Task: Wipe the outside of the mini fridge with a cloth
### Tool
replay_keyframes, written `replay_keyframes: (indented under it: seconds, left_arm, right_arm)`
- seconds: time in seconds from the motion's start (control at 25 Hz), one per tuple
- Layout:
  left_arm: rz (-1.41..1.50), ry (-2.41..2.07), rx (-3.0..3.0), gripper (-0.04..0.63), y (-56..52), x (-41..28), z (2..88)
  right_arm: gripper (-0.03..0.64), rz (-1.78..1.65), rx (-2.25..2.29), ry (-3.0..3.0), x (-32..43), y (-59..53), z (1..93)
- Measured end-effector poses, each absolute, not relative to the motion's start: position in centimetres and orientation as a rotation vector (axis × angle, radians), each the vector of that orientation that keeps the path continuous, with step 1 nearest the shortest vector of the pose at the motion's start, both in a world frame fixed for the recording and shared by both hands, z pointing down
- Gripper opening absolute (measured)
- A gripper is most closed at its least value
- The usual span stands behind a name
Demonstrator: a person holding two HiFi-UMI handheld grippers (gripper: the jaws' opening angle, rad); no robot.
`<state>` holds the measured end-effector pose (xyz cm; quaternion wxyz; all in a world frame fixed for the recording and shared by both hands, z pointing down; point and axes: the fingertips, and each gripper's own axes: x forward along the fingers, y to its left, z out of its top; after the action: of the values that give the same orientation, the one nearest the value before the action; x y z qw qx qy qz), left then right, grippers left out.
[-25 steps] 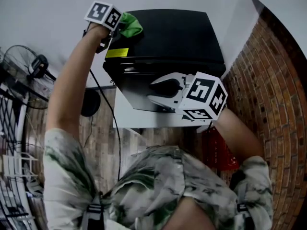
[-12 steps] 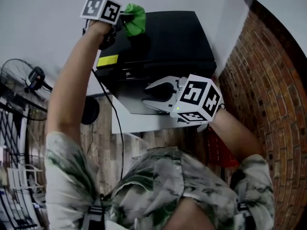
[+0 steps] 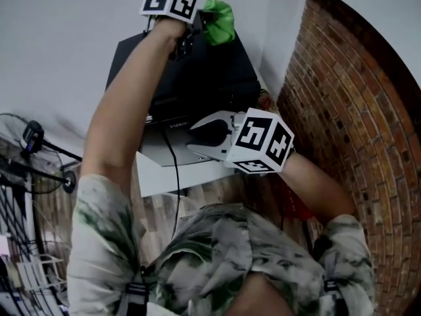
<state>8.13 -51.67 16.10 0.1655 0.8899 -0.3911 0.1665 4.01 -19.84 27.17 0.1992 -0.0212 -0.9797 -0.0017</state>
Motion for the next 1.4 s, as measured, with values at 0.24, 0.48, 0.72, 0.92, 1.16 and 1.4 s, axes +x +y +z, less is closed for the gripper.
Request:
replay_keyframes:
  seconds: [0.24,0.48,0.72,0.92,1.16,1.4]
  left_arm:
    - [0.665,-1.162,2.489,0.078,-54.3,9.7,20.2]
    - [0.832,-1.244,2.444,0.078,-54.4,5.5,22.2]
    - [0.870,-1.385,2.351,0.078,-53.2,-2.8,22.2]
    - [0.866,-1.477,2.268,0.078,-51.6,-10.0,22.7]
    - [0.846,-1.549,2.198,0.078,-50.0,-16.0,23.0]
    - [0.913,-1.625,2.135,0.078,-48.6,-20.7,22.8]
  right_arm:
    - [0.117,0.006,0.025,-2.731,6.7,-20.9,27.4]
    - [0.115,0.012,0.035,-2.735,7.1,-21.3,27.5]
    - [0.115,-0.019,-0.048,-2.736,4.6,-20.1,27.4]
    - [0.115,-0.034,-0.119,-2.725,2.2,-19.2,27.6]
    - [0.115,-0.043,-0.172,-2.710,-0.4,-18.4,28.0]
    - [0.115,-0.044,-0.198,-2.701,-2.1,-17.8,28.3]
